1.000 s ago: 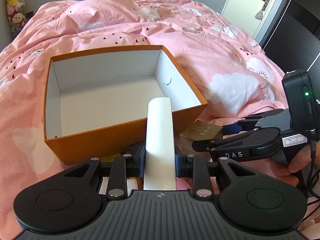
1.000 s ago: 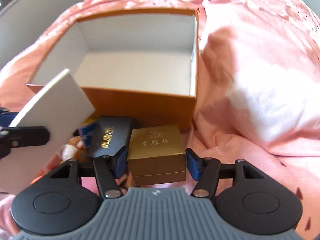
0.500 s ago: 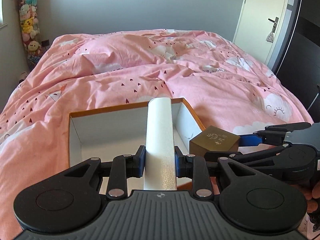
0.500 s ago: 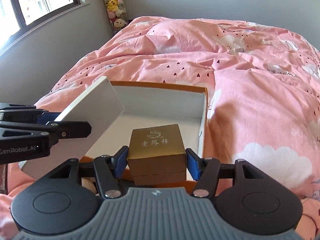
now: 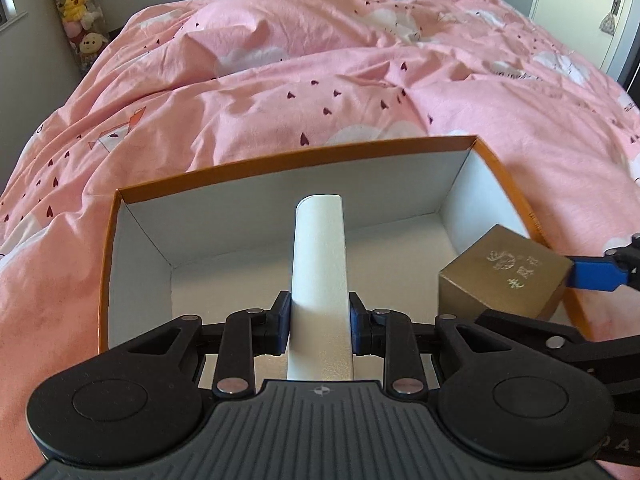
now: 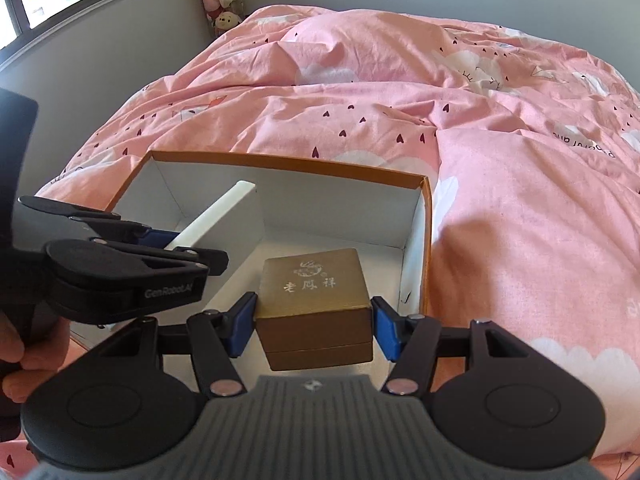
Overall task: Organize objects
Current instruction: 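Lower the white box into the orange box and open the left gripper while right carries the gold box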
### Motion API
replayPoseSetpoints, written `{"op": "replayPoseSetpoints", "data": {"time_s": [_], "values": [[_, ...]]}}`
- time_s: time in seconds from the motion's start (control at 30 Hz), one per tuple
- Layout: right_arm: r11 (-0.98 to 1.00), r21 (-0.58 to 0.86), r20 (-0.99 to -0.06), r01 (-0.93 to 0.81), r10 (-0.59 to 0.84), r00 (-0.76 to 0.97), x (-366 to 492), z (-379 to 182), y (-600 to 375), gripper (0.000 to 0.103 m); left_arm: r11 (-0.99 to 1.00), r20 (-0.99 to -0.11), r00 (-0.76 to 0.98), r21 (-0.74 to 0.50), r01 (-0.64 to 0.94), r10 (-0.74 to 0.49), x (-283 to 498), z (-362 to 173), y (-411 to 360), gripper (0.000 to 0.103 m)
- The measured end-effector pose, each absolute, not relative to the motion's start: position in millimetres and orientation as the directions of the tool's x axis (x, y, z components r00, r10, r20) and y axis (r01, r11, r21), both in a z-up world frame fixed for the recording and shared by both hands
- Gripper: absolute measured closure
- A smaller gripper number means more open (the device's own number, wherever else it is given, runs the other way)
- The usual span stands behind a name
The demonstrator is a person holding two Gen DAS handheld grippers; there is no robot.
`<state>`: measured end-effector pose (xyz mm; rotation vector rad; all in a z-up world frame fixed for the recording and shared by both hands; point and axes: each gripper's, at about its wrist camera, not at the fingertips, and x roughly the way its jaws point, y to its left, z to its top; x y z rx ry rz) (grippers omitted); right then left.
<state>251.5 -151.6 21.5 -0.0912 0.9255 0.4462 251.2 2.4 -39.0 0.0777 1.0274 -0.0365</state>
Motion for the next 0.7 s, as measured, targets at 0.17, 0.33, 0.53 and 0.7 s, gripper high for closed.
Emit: {"op": "replayPoseSetpoints", "data": {"time_s": [0.17, 0.33, 0.53, 0.7], "values": [[0.906, 0.084, -0.806, -0.415, 0.307, 0.506, 260.1, 8.2, -147.2, 0.041, 0.993, -0.875, 0.480, 0.105, 0.062, 0.063, 258.2, -59.0, -0.8, 0.072], [0.905, 0.045, -0.808, -0.423, 0.282, 0.517, 261.5, 3.0, -146.6, 0.041, 0.989, -0.902, 0.422, 0.132, 0.071, 0.090, 263.2, -77.1, -8.5, 0.072], [0.907, 0.021, -0.805, -0.420, 0.265, 0.531, 258.9, 3.4, -150.4, 0.041, 0.994, -0.940, 0.335, 0.086, 0.072, 0.057, 269.5, -85.0, -8.2, 0.072], [0.908, 0.016, -0.803, -0.420, 0.262, 0.536, 254.7, 5.9, -155.4, 0.041, 0.999, -0.942, 0.335, 0.023, 0.049, 0.005, 265.3, -80.4, -1.9, 0.071]]}}
